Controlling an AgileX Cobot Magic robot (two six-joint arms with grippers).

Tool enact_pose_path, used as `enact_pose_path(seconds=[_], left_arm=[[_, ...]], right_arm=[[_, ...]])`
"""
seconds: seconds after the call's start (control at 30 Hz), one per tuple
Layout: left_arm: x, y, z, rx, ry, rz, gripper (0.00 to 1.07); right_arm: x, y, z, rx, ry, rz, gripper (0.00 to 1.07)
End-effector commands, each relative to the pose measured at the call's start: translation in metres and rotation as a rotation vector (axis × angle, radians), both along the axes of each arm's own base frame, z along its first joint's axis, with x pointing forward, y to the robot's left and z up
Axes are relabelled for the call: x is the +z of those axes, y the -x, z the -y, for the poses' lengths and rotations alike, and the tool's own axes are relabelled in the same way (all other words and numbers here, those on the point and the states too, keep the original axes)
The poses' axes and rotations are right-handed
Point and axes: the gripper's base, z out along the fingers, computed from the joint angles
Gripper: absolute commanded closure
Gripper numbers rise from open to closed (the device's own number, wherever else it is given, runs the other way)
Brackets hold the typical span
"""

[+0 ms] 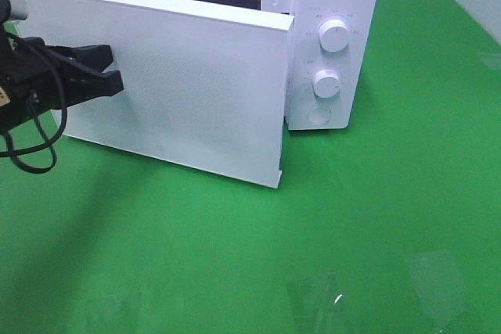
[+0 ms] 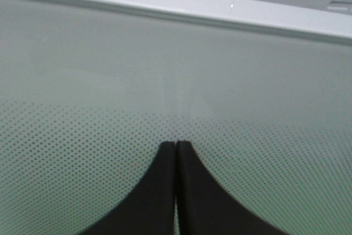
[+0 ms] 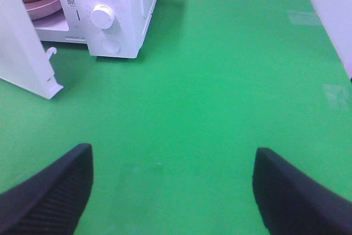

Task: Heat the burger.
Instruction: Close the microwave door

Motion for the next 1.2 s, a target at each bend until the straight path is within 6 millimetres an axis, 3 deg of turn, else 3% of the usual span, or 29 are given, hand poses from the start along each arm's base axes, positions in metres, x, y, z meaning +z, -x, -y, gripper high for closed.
enact_pose_path(seconds=[0.03, 0.4, 1.2], left_arm=[[0.002, -0.012, 0.016, -0.004, 0.018, 0.022, 1.07], [-0.001, -0.032, 0.049, 0.012, 0.031, 0.049, 1.07], [0.006, -0.078, 0.096, 0.047, 0.08, 0.055, 1.07]], right_arm=[[0.001, 0.004, 0.001, -0.008, -0.008, 0.039, 0.32], [0.001, 0.004, 0.001, -0.008, -0.008, 0.039, 0.32], [0.001, 0.004, 0.001, -0.008, -0.008, 0.039, 0.32]])
